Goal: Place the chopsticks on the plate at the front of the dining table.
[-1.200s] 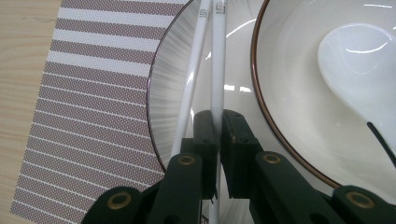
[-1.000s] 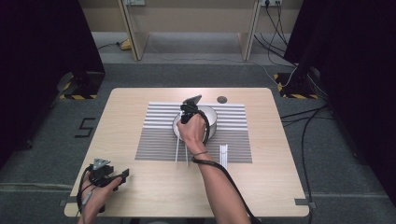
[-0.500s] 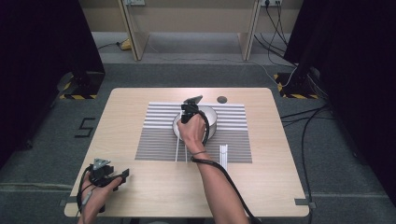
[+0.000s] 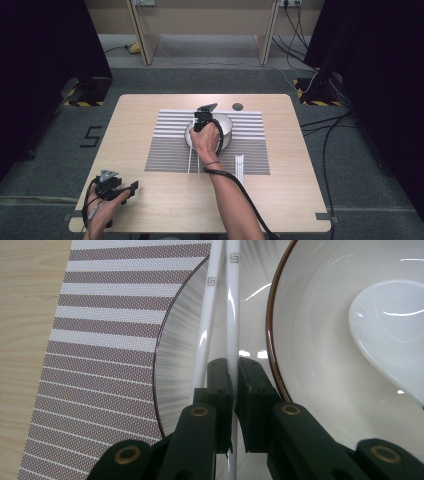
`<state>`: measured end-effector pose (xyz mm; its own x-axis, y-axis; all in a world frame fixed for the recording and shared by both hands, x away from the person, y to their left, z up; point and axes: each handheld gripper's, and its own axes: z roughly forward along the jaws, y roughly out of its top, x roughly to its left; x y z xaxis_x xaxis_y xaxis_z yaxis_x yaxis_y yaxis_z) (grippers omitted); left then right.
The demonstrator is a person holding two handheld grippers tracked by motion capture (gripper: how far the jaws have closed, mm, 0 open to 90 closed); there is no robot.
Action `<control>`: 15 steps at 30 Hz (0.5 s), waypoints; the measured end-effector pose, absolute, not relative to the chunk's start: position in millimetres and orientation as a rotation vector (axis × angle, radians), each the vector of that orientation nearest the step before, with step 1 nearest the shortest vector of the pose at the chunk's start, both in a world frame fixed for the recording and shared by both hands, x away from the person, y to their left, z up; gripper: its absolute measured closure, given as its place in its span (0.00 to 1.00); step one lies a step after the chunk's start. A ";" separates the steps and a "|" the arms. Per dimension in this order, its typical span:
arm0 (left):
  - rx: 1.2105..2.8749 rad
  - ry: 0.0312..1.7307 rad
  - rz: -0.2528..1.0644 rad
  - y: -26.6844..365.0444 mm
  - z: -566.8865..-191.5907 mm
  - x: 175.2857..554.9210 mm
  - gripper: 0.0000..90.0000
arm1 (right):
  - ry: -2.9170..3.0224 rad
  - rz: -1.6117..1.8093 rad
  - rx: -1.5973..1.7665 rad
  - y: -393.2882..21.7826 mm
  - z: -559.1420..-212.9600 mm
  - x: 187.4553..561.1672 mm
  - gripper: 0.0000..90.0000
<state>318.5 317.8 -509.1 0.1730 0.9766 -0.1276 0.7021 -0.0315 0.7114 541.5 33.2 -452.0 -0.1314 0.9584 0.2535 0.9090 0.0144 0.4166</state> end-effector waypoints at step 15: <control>1.795 1.591 0.535 317.9 -509.1 318.6 0.34 | 2.145 0.759 1.996 35.5 -453.9 540.6 0.95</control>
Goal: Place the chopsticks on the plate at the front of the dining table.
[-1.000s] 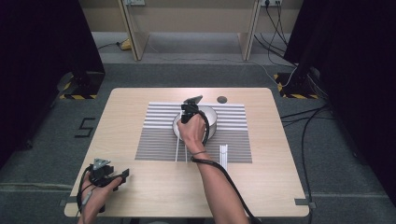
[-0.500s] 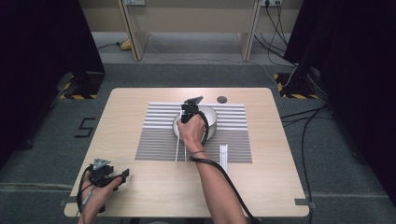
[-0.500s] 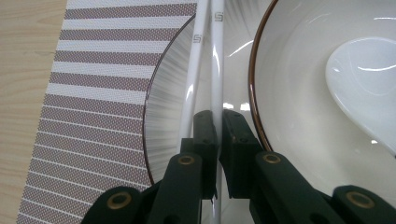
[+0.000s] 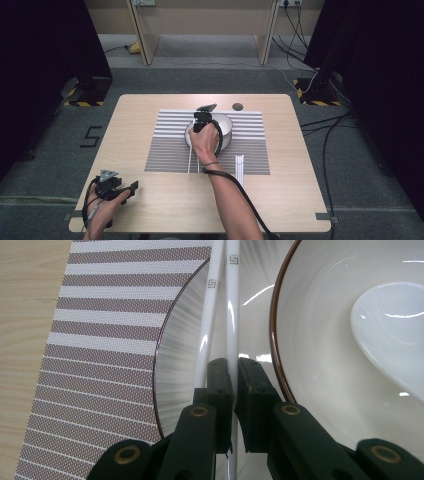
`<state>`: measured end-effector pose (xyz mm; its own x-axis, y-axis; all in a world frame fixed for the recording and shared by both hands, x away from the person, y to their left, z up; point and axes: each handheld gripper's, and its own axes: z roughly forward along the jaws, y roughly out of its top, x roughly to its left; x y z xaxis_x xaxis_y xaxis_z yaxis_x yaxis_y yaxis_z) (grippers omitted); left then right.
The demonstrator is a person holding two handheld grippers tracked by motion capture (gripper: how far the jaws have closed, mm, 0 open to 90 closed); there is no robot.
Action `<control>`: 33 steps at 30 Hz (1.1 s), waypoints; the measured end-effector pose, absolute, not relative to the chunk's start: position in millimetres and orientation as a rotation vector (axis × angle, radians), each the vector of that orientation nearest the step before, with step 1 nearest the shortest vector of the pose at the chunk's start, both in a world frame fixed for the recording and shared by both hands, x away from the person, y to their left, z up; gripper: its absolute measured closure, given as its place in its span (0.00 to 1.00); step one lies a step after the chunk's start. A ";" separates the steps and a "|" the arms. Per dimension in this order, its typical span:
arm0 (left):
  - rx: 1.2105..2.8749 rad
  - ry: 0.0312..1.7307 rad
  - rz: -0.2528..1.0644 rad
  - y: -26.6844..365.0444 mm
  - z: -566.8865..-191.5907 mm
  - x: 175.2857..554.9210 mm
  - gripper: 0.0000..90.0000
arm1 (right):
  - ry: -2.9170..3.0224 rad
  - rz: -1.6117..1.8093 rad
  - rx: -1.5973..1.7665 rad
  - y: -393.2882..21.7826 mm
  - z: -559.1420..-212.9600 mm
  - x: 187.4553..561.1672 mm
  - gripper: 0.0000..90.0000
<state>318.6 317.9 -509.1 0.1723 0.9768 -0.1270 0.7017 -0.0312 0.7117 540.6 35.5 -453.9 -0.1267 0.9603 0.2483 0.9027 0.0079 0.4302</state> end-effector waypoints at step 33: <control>1.795 1.590 0.533 318.1 -509.3 318.8 0.34 | 2.131 0.727 1.954 42.0 -460.0 536.2 0.95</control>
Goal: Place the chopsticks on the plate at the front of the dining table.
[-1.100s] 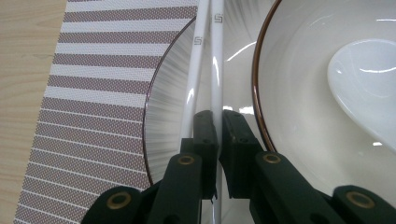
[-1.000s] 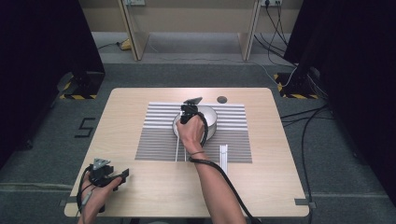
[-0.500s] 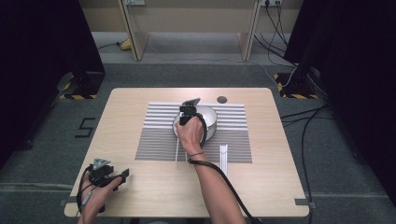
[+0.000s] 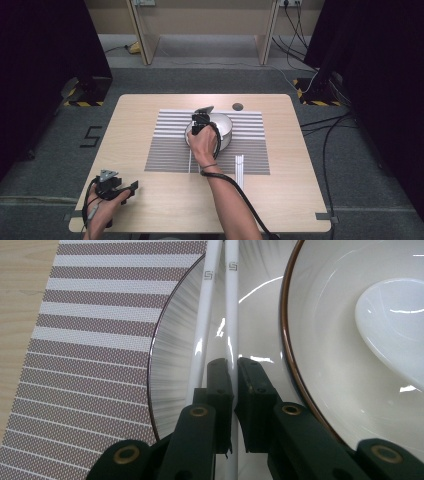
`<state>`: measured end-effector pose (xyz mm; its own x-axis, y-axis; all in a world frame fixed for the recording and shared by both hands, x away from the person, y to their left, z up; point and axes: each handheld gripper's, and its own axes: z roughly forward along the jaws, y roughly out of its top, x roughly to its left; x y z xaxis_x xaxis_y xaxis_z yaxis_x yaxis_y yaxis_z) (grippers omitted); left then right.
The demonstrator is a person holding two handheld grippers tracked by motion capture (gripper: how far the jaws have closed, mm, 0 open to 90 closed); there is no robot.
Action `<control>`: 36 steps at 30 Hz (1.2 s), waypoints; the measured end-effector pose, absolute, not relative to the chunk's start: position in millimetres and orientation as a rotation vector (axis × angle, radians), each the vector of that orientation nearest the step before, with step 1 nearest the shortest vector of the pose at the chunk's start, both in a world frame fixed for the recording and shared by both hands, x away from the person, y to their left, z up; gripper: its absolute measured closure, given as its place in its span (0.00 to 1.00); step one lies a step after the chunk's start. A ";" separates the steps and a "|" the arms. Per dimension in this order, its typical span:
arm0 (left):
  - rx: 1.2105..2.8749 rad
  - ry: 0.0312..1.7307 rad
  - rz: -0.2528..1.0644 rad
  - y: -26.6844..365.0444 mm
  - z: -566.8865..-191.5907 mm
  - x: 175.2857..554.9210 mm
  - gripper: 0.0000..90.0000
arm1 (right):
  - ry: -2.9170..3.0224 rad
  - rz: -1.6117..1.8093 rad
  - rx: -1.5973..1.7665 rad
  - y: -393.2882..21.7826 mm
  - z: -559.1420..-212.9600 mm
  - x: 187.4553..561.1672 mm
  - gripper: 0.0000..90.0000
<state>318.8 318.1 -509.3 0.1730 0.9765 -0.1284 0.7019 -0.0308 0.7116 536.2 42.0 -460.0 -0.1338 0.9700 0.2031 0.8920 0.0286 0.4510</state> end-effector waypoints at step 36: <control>1.802 1.591 0.531 315.3 -510.5 318.9 0.34 | 2.267 0.790 1.925 11.3 -438.8 484.2 0.95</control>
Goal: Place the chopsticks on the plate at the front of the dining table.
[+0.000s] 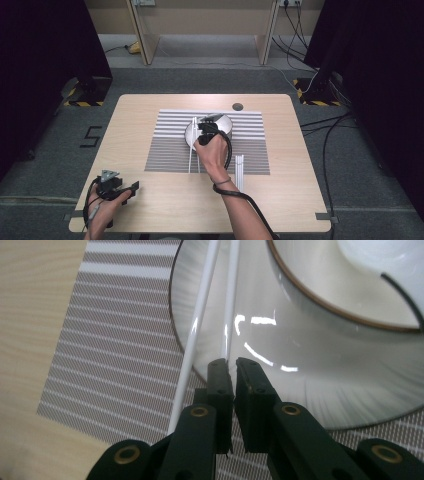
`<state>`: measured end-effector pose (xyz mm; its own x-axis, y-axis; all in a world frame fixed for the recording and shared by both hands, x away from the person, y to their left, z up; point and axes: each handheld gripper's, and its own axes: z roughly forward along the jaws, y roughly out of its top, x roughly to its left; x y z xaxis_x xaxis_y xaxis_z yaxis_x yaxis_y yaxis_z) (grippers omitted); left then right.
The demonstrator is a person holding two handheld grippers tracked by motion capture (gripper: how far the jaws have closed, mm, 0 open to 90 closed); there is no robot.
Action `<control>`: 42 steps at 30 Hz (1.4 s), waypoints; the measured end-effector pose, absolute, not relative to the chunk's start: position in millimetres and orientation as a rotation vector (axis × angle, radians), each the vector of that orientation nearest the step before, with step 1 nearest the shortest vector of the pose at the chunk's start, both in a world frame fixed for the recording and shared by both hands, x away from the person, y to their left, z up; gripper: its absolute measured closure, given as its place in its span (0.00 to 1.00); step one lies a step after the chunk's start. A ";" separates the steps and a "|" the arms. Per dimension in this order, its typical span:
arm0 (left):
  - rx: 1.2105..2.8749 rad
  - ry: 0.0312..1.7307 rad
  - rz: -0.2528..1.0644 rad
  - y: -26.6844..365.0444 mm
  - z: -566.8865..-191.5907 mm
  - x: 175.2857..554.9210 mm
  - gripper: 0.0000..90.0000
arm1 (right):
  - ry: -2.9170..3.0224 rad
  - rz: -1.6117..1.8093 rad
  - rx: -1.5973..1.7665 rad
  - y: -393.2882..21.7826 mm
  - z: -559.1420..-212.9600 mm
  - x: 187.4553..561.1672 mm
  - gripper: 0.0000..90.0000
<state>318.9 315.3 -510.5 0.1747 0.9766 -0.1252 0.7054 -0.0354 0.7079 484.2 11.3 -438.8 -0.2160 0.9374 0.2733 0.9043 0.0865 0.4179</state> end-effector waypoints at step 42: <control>1.809 1.587 0.530 312.6 -511.4 318.7 0.34 | 2.450 0.605 1.875 13.8 -457.0 444.5 0.94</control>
